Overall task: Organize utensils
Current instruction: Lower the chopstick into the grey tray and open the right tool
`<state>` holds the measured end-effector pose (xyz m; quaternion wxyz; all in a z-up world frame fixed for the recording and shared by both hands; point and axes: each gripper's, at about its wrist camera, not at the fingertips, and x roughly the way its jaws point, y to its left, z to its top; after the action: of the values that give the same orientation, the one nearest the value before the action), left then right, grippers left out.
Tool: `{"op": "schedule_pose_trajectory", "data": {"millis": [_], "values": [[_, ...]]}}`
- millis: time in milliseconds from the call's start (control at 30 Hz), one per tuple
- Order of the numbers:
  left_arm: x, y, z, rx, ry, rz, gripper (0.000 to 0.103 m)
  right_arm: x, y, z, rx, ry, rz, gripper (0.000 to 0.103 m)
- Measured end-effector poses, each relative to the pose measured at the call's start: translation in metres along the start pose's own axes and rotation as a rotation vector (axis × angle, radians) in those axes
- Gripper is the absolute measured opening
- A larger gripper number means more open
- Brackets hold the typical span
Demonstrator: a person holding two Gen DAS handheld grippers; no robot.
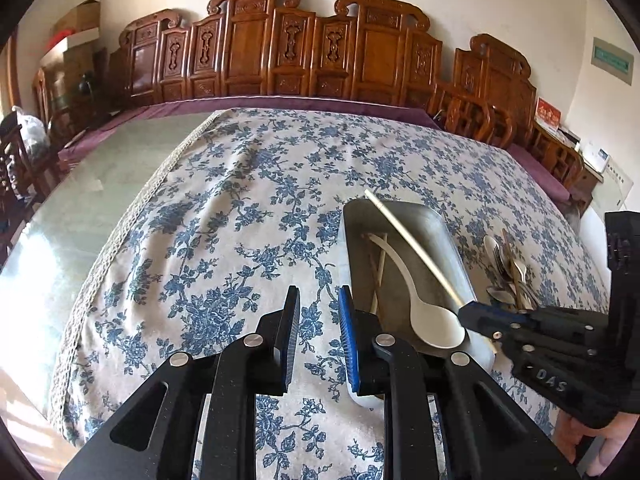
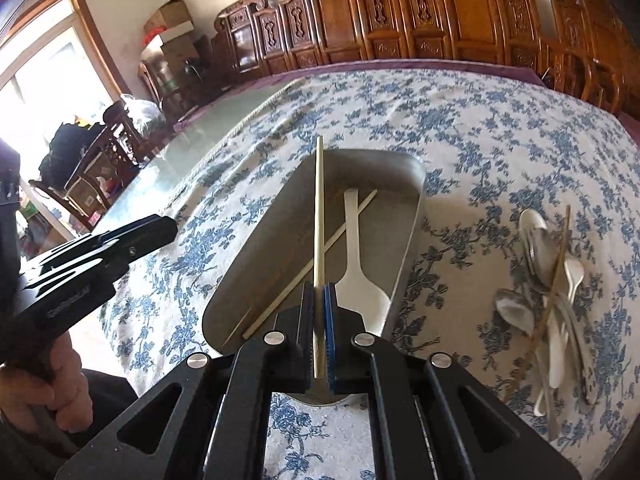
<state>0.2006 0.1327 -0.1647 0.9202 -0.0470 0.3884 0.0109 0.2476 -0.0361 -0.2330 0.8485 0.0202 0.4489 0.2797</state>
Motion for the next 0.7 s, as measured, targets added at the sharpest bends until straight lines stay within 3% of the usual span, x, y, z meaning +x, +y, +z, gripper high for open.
{"op": "schedule_pose_trajectory", "data": {"millis": [300, 467, 700], "values": [[0.001, 0.0, -0.001, 0.002, 0.0, -0.001, 0.018, 0.018, 0.005, -0.002, -0.002, 0.057, -0.009, 0.008], [0.001, -0.001, -0.001, 0.004, 0.001, -0.001, 0.018, 0.013, 0.01, 0.0, -0.043, 0.028, 0.01, 0.008], [0.002, -0.016, -0.003, 0.028, -0.001, -0.017, 0.018, -0.018, -0.002, -0.006, -0.09, -0.043, -0.032, 0.008]]}}
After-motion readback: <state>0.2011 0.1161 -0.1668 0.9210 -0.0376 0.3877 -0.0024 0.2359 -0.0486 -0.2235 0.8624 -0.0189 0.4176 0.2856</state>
